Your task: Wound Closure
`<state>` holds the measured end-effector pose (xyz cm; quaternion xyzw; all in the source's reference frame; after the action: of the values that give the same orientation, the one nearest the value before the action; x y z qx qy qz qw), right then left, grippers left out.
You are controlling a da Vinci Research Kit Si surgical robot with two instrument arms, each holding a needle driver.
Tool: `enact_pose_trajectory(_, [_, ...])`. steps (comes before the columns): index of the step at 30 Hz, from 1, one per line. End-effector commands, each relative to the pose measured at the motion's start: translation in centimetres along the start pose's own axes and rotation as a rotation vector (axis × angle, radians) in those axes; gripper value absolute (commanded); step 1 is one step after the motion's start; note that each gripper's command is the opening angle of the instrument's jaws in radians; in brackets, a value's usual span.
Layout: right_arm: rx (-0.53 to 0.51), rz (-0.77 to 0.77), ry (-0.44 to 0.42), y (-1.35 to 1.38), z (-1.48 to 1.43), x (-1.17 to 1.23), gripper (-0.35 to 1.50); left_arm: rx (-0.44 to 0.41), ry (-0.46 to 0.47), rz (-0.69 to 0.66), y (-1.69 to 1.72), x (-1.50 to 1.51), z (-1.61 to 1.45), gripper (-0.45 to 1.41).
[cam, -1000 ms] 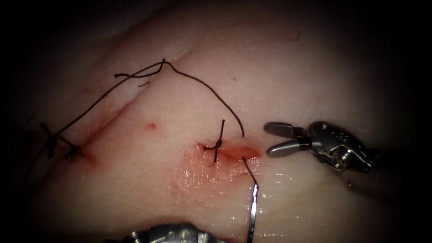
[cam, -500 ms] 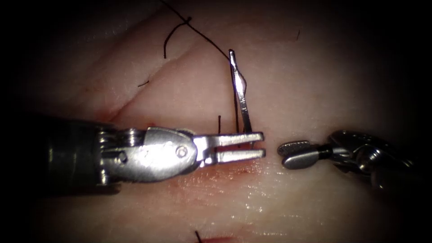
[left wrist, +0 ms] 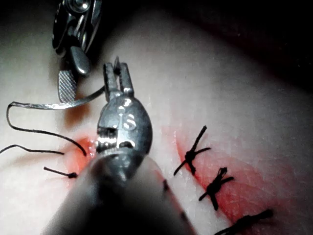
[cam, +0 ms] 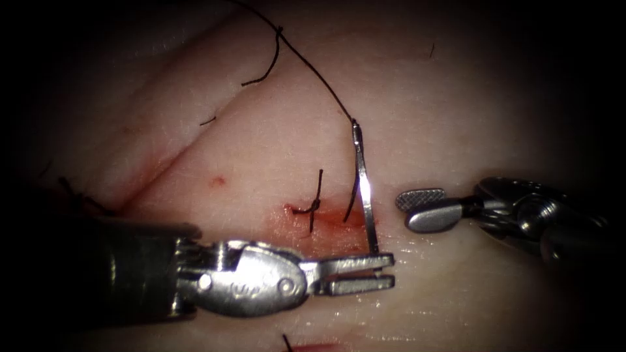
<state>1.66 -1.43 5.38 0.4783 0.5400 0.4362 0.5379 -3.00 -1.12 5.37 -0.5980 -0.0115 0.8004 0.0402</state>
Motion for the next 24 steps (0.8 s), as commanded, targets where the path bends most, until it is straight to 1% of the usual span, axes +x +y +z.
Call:
enact_pose_trajectory(1, [0.003, 0.004, 0.0, 0.03, 0.12, 0.02, 1.05, -0.002, -0.007, 0.022, 0.01, -0.05, 0.09, -0.45])
enact_pose_trajectory(2, [0.004, 0.015, 0.0, 0.02, 0.13, 0.01, 1.13, -0.002, -0.01, 0.035, 0.02, -0.06, 0.11, -0.45])
enact_pose_trajectory(6, [0.002, 0.027, 0.003, 0.01, 0.2, 0.01, 1.21, -0.012, -0.032, 0.082, 0.05, -0.09, 0.16, -0.45])
enact_pose_trajectory(12, [0.005, 0.032, 0.002, 0.0, 0.29, 0.02, 1.21, -0.026, -0.058, 0.111, 0.09, -0.12, 0.22, -0.45])
enact_pose_trajectory(15, [-0.006, 0.031, -0.013, 0.0, 0.36, 0.02, 1.21, -0.027, -0.064, 0.119, 0.1, -0.12, 0.26, -0.45])
enact_pose_trajectory(19, [-0.011, 0.037, -0.023, 0.0, 0.39, 0.02, 1.16, -0.029, -0.069, 0.12, 0.11, -0.13, 0.27, -0.45])
enact_pose_trajectory(21, [-0.009, 0.036, -0.03, -0.01, 0.42, 0.02, 1.06, -0.034, -0.076, 0.127, 0.12, -0.14, 0.28, -0.45])
enact_pose_trajectory(22, [-0.009, 0.036, -0.03, -0.01, 0.42, 0.02, 1.06, -0.034, -0.076, 0.127, 0.12, -0.14, 0.28, -0.45])
enact_pose_trajectory(24, [0.005, 0.029, -0.042, -0.01, 0.43, 0.02, 0.02, -0.041, -0.083, 0.129, 0.13, -0.14, 0.28, -0.45])
